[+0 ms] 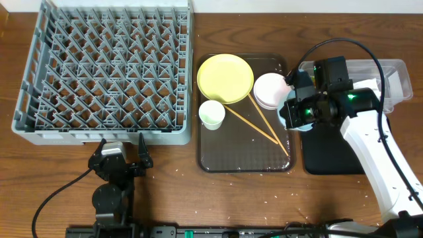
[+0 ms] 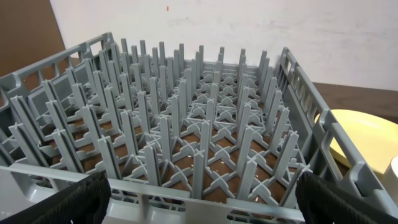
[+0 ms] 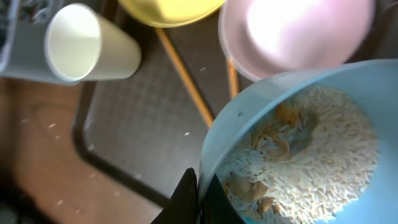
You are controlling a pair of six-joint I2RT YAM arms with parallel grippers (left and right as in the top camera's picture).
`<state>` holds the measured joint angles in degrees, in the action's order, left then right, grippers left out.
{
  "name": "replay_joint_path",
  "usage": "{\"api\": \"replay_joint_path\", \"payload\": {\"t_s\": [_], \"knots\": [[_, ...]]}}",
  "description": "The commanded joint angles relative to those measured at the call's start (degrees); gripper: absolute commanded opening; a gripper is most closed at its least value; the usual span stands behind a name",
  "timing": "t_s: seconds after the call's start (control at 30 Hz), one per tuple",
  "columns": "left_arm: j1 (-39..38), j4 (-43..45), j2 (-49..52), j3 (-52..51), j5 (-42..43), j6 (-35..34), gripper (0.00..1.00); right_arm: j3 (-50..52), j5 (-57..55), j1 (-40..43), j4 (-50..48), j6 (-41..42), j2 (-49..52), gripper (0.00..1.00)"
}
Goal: Sort waste into correct bins and load items into the dishwasher
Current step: 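Tip the blue bowl over the black tray to dump the rice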
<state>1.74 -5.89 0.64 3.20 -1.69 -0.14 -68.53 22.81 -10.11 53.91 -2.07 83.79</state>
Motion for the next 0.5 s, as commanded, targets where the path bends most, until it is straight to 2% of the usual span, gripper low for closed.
{"api": "replay_joint_path", "payload": {"t_s": [0.0,0.17,0.33,0.47], "knots": [[0.22,-0.63,-0.24,-1.75,-0.66,0.35,0.95,-0.98,8.22,2.75,2.89,-1.31,-2.97,0.01],[0.24,-0.63,-0.24,-1.75,-0.66,0.35,0.95,1.2,10.64,10.84,10.73,-7.02,-8.26,0.01],[0.24,-0.63,-0.24,-1.75,-0.68,0.35,0.95,7.91,18.86,19.91,9.62,-11.89,-12.31,0.01],[0.24,-0.63,-0.24,-1.75,-0.68,0.35,0.95,15.43,29.81,28.92,7.39,-17.31,-12.63,0.01]]}}
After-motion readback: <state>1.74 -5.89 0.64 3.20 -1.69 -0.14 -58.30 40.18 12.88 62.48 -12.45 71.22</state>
